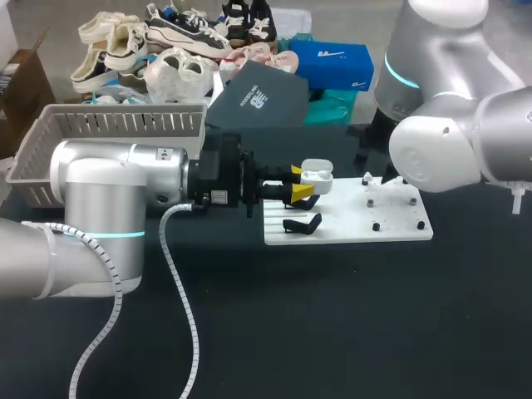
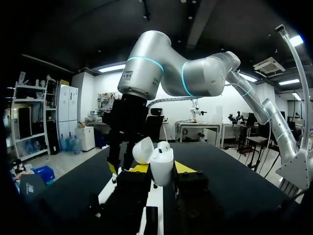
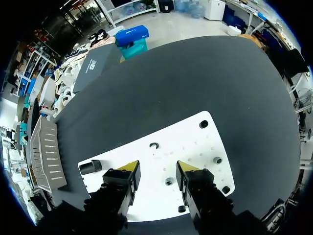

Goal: Pick up each earbud case from the left stands, insert the matching earbuds, close the lid, and place the case in the box.

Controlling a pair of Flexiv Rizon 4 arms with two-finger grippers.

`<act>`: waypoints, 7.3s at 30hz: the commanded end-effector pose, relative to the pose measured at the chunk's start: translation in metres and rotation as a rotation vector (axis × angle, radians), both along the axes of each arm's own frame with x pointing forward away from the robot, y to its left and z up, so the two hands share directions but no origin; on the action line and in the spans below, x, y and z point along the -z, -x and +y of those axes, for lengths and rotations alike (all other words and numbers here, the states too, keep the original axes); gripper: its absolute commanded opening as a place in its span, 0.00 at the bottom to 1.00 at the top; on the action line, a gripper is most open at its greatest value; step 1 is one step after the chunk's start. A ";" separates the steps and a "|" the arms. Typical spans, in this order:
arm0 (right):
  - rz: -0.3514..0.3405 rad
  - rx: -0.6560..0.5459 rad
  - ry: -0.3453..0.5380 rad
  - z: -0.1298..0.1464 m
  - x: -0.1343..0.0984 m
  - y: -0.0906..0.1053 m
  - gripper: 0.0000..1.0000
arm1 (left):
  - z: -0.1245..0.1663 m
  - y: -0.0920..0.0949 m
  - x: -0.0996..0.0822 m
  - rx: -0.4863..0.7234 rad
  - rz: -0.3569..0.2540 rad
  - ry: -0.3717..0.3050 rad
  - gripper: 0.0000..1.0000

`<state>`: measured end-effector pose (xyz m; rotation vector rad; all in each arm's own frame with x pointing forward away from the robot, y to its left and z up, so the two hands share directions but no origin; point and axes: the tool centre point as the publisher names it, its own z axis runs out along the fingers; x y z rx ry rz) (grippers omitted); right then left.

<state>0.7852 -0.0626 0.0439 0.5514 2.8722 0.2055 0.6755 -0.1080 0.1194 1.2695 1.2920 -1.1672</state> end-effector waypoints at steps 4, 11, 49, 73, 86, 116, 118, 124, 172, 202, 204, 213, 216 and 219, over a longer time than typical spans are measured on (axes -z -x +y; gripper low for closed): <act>0.000 0.002 -0.003 0.001 0.006 -0.001 0.42 | 0.000 0.000 0.001 -0.002 -0.001 0.002 0.00; -0.004 0.003 -0.013 0.004 0.007 -0.004 0.37 | 0.000 0.000 0.001 -0.002 -0.001 0.002 0.00; -0.014 0.033 -0.037 0.006 0.018 -0.011 0.18 | 0.000 0.000 0.001 -0.002 -0.001 0.002 0.00; -0.056 0.076 -0.071 -0.014 -0.023 0.002 0.00 | 0.000 0.000 0.001 -0.002 -0.001 0.002 0.00; -0.166 0.027 -0.036 -0.023 -0.122 0.029 0.00 | 0.000 0.000 0.001 -0.002 -0.001 0.002 0.00; -0.036 -0.683 0.148 0.082 -0.187 0.114 0.00 | 0.000 0.000 0.001 -0.002 -0.001 0.002 0.00; -0.026 -0.684 0.129 0.084 -0.185 0.116 0.00 | 0.000 0.000 0.001 -0.002 -0.001 0.002 0.00; 0.001 -0.708 0.080 0.095 -0.179 0.123 0.00 | 0.000 0.000 0.001 -0.002 -0.001 0.002 0.00; -0.049 -0.859 0.127 0.123 -0.147 0.134 0.00 | 0.000 0.000 0.001 -0.002 -0.001 0.002 0.00; -0.061 -0.830 0.091 0.112 -0.129 0.125 0.00 | 0.000 0.000 0.001 -0.002 -0.001 0.002 0.00; -0.060 -0.828 0.090 0.112 -0.127 0.125 0.00 | 0.000 0.000 0.001 -0.002 -0.001 0.002 0.00; -0.068 -0.820 0.077 0.111 -0.125 0.123 0.00 | 0.000 0.000 0.001 -0.002 -0.001 0.002 0.00; -0.073 -0.820 0.072 0.112 -0.125 0.123 0.00 | 0.000 0.000 0.001 -0.002 -0.001 0.002 0.00; -0.076 -0.820 0.068 0.112 -0.125 0.123 0.00 | 0.000 0.000 0.001 -0.002 -0.001 0.002 0.00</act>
